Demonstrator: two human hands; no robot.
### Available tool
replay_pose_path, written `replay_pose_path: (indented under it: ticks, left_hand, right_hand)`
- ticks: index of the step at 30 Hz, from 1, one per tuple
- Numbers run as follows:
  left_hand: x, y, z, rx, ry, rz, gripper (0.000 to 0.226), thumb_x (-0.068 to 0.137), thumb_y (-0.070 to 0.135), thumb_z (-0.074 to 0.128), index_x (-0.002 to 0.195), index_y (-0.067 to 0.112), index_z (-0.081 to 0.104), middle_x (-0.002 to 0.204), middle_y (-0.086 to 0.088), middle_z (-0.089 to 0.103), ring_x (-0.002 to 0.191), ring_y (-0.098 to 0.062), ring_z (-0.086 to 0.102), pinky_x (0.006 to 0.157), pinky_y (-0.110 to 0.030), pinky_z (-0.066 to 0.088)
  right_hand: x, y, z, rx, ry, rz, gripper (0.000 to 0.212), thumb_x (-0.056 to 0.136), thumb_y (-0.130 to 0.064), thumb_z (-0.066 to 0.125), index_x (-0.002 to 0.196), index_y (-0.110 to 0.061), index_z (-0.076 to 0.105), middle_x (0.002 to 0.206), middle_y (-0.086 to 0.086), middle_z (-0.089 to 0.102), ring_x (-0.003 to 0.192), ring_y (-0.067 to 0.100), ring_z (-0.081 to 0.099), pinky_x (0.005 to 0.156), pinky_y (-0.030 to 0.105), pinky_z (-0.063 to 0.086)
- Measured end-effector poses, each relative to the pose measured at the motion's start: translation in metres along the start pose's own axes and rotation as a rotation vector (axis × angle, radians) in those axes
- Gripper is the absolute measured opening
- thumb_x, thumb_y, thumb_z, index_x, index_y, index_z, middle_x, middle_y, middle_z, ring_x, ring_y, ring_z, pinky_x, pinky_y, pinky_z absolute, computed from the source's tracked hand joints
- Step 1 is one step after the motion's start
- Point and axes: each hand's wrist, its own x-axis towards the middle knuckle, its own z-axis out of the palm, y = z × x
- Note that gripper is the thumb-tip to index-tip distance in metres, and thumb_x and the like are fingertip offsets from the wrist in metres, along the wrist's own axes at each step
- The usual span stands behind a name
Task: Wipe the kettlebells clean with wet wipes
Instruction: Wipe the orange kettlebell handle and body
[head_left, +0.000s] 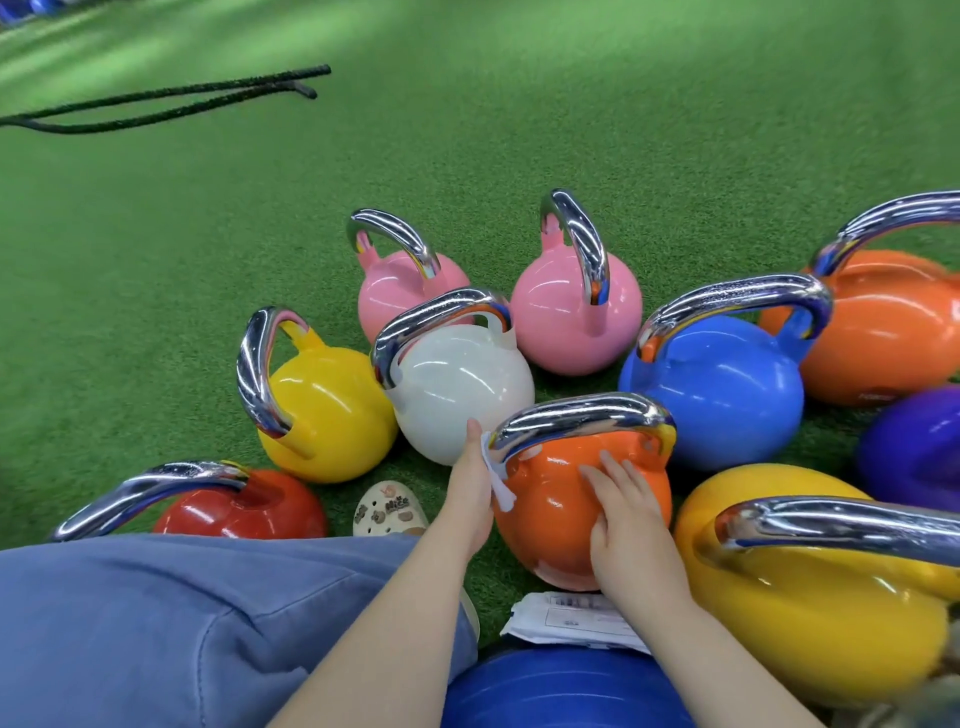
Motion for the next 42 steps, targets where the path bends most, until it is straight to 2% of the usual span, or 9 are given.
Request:
replay_pose_path:
  ticks: [5,10,19,24,27,30,35,39,42]
  left_hand:
    - [0.001,-0.006,-0.003,-0.068,0.031,-0.023,0.056,0.096,0.048,0.035,0.122,0.002,0.056,0.058,-0.008,0.070,0.064,-0.021,0.066,0.067,-0.033,0.051]
    - [-0.017,0.020,0.016,0.162,0.086,0.044,0.047,0.094,0.041,0.047,0.120,0.003,0.055,0.095,-0.013,0.067,0.083,-0.026,0.060,0.081,-0.034,0.047]
    - [-0.040,0.041,0.073,1.799,-0.013,0.726,0.051,0.102,0.016,0.024,0.149,0.011,0.004,0.125,-0.018,0.051,0.109,-0.034,0.052,0.077,-0.040,0.041]
    - [-0.052,0.012,0.116,2.010,0.001,0.956,0.054,0.102,0.037,0.017,0.107,0.006,0.062,0.105,-0.012,0.066,0.096,-0.030,0.060,0.063,-0.030,0.032]
    - [-0.053,-0.001,0.120,2.017,0.030,1.034,0.055,0.102,0.040,0.019,0.094,0.008,0.064,0.097,-0.011,0.067,0.090,-0.029,0.060,0.064,-0.032,0.025]
    - [-0.052,0.007,0.102,1.936,0.078,1.072,0.051,0.102,0.037,0.019,0.103,0.011,0.063,0.098,-0.010,0.068,0.093,-0.029,0.063,0.069,-0.034,0.033]
    - [-0.040,0.033,0.046,1.140,0.152,0.560,0.038,0.102,0.030,0.024,0.124,0.007,0.045,0.111,-0.018,0.060,0.098,-0.033,0.057,0.076,-0.036,0.042]
    - [-0.018,0.022,0.013,0.476,0.160,0.115,0.059,0.097,0.052,0.028,0.115,0.003,0.057,0.048,-0.008,0.060,0.034,-0.016,0.048,0.050,-0.024,0.041]
    - [-0.016,0.020,0.011,0.439,0.200,0.072,0.062,0.093,0.053,0.038,0.119,0.000,0.057,0.031,-0.003,0.051,0.034,-0.018,0.048,0.054,-0.025,0.039]
  right_hand:
    - [-0.002,0.003,0.001,-0.016,0.000,-0.018,0.060,0.090,-0.001,0.039,0.144,-0.026,0.031,0.157,-0.007,0.013,0.145,0.014,0.005,0.113,0.024,0.019]
    - [-0.001,0.002,0.001,-0.004,0.013,-0.012,0.062,0.089,0.001,0.038,0.143,-0.027,0.032,0.157,-0.008,0.012,0.145,0.013,0.005,0.113,0.023,0.017]
    - [-0.001,0.000,0.005,0.012,0.060,-0.006,0.065,0.086,0.001,0.040,0.144,-0.026,0.031,0.157,-0.008,0.013,0.145,0.014,0.005,0.114,0.023,0.015]
    - [0.006,0.006,0.014,-0.017,0.120,-0.007,0.056,0.082,0.002,0.049,0.134,-0.021,0.050,0.143,-0.005,0.044,0.139,0.019,0.031,0.107,0.022,0.024]
    - [0.008,0.009,0.017,-0.042,0.167,-0.011,0.039,0.079,-0.003,0.061,0.113,-0.022,0.064,0.119,-0.003,0.064,0.120,0.020,0.055,0.096,0.019,0.030]
    - [0.006,0.005,0.013,0.044,0.176,0.006,0.054,0.081,0.004,0.049,0.128,-0.021,0.056,0.138,-0.005,0.051,0.135,0.019,0.037,0.104,0.023,0.031]
    - [0.004,-0.004,0.008,0.037,0.132,0.050,0.056,0.085,0.001,0.041,0.136,-0.024,0.047,0.152,-0.007,0.030,0.141,0.015,0.020,0.113,0.025,0.020]
    - [0.002,-0.006,0.008,0.035,0.140,0.060,0.054,0.087,-0.002,0.040,0.136,-0.024,0.046,0.152,-0.007,0.029,0.141,0.016,0.020,0.112,0.028,0.023]
    - [0.002,-0.004,0.002,0.044,0.121,0.043,0.054,0.088,-0.003,0.039,0.136,-0.026,0.045,0.152,-0.009,0.028,0.141,0.015,0.019,0.113,0.026,0.021]
